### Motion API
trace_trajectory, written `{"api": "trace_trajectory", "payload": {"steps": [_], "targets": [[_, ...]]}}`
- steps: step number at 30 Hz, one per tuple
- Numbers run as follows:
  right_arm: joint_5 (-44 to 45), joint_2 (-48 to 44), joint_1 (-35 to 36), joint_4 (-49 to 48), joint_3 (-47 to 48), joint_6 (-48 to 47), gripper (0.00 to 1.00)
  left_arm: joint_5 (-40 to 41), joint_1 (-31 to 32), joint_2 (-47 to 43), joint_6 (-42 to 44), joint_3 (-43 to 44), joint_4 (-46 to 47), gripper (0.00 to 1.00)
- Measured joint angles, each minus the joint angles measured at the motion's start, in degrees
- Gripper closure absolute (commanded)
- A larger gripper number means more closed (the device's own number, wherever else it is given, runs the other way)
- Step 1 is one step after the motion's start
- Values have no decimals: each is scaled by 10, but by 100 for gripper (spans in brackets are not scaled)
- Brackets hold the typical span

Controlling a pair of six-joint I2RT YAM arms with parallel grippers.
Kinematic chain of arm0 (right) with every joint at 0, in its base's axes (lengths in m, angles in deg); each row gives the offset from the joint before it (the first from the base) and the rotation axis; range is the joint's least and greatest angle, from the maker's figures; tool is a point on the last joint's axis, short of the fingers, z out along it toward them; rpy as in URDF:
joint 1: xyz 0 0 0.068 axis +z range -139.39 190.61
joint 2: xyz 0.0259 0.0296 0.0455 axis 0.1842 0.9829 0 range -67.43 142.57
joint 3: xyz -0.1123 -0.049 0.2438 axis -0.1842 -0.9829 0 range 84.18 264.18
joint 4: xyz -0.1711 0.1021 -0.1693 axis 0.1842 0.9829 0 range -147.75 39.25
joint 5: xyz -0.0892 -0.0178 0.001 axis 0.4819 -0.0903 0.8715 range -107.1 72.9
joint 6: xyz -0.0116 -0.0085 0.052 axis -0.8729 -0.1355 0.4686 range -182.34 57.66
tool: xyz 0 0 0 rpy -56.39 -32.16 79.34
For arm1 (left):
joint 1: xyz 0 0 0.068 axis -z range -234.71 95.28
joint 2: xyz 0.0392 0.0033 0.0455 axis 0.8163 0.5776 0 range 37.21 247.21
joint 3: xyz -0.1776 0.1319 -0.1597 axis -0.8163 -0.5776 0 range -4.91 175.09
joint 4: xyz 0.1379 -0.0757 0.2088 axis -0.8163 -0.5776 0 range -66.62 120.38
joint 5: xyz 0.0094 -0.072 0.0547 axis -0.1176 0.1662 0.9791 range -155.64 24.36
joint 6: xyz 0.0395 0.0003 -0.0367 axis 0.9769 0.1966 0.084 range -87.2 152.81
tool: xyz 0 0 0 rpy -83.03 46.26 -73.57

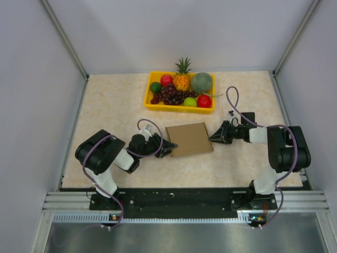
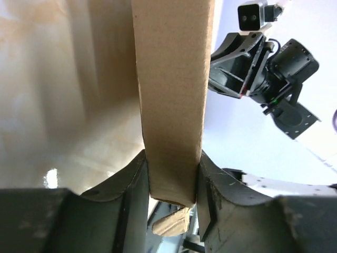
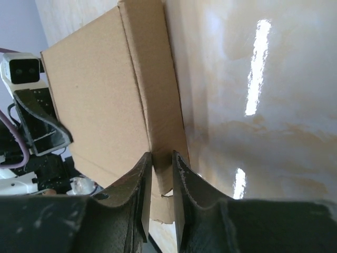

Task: Fold the paper box

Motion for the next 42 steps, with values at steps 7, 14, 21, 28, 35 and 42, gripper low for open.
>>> {"api": "trace_trajectory", "payload": {"steps": [7,14,21,28,35,42], "targets": [[143,-168,54,135,19,-71,29,-24,-3,-1,-82,-29,60,85],[308,-392,287,171,71,-256,16,-56,-35,-65,-163,-72,59,81],[494,-430,585,202,73,-474,15,-82,-68,-245,-176,-43,-72,75],[666,-330,654,210,81,-621,18,-115,-94,-287,-162,-13,-205,76],[755,-296,673,125,68,-755,26,-143,-97,-299,-215,-24,-211,76],[799,-254,700,33,51,-828,61,-163,-100,-319,-257,-29,-199,70]]}}
